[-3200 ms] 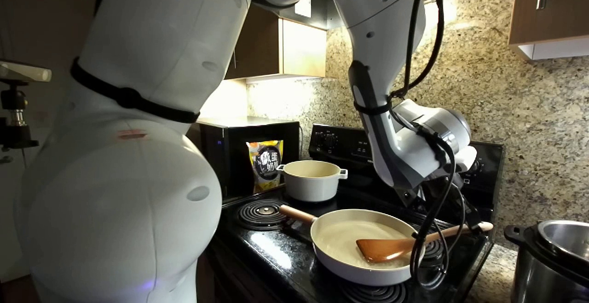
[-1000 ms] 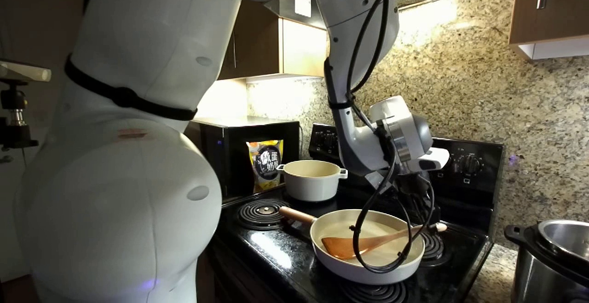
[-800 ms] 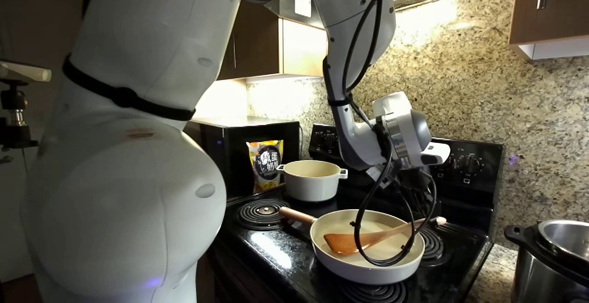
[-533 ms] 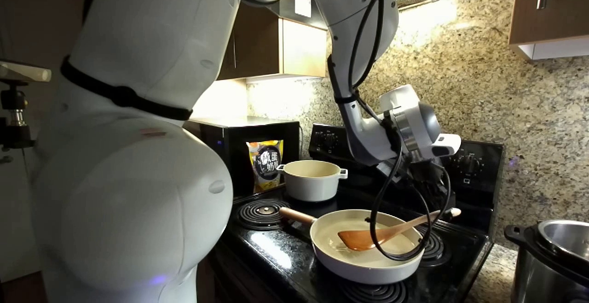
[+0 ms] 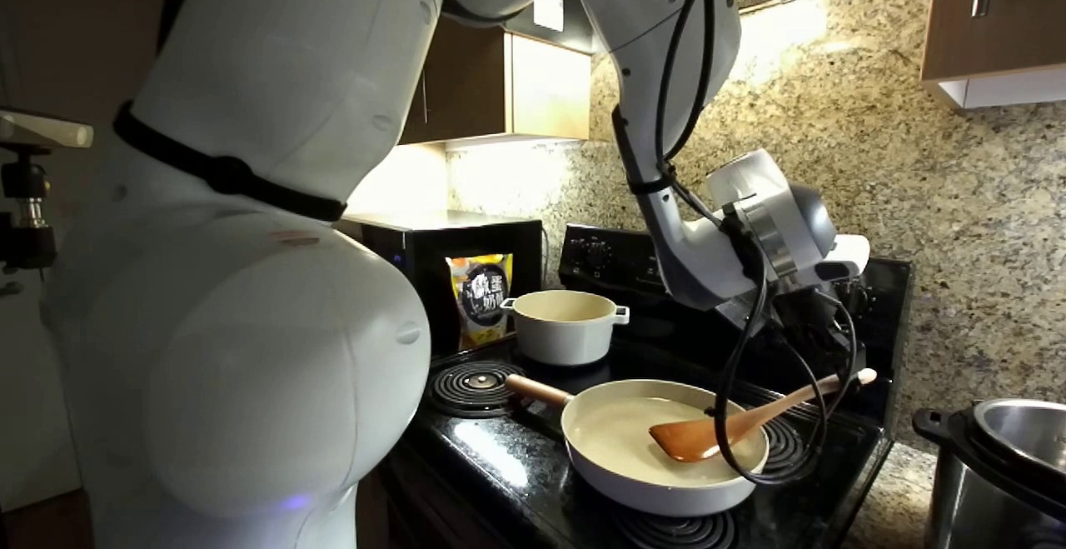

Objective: Use the spatula to stir the contents in the pan

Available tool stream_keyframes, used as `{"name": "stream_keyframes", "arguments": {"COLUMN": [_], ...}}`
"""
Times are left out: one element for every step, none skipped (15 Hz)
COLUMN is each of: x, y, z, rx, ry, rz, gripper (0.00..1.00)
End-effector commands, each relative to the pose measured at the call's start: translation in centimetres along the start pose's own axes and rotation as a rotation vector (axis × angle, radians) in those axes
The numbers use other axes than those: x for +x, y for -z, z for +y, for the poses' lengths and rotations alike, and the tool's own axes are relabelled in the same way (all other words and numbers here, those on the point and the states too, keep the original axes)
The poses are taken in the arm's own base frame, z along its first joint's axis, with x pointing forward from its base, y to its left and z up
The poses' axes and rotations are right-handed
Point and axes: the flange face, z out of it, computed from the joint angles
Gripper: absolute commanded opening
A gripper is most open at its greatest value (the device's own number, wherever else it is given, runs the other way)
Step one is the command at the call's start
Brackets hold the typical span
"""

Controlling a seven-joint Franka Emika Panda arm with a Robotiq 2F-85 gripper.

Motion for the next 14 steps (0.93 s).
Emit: {"name": "stream_keyframes", "arguments": {"x": [-0.2,-0.2,-0.2,-0.5,-0.8,-1.3,-1.8,-2.3,-3.0,-3.8,-4.5,-5.1,-5.8,-6.5], "y": [0.2,0.4,0.7,1.3,2.0,2.8,3.5,4.2,4.7,5.2,5.5,5.6,5.5,5.3], "z": [1.5,1.8,2.0,2.0,1.9,1.6,1.2,0.7,0.1,-0.6,-1.2,-1.6,-2.0,-2.1], "rx": [0.055,0.07,0.081,0.098,0.111,0.127,0.137,0.145,0.149,0.145,0.143,0.138,0.129,0.117], "ry": [-0.074,-0.095,-0.112,-0.129,-0.14,-0.142,-0.143,-0.138,-0.134,-0.128,-0.122,-0.116,-0.11,-0.106], "rz": [0.063,0.087,0.1,0.113,0.124,0.134,0.142,0.154,0.161,0.171,0.182,0.194,0.206,0.213], "gripper": [0.11,0.11,0.11,0.11,0.11,0.11,0.11,0.11,0.11,0.11,0.11,0.11,0.11,0.11]}}
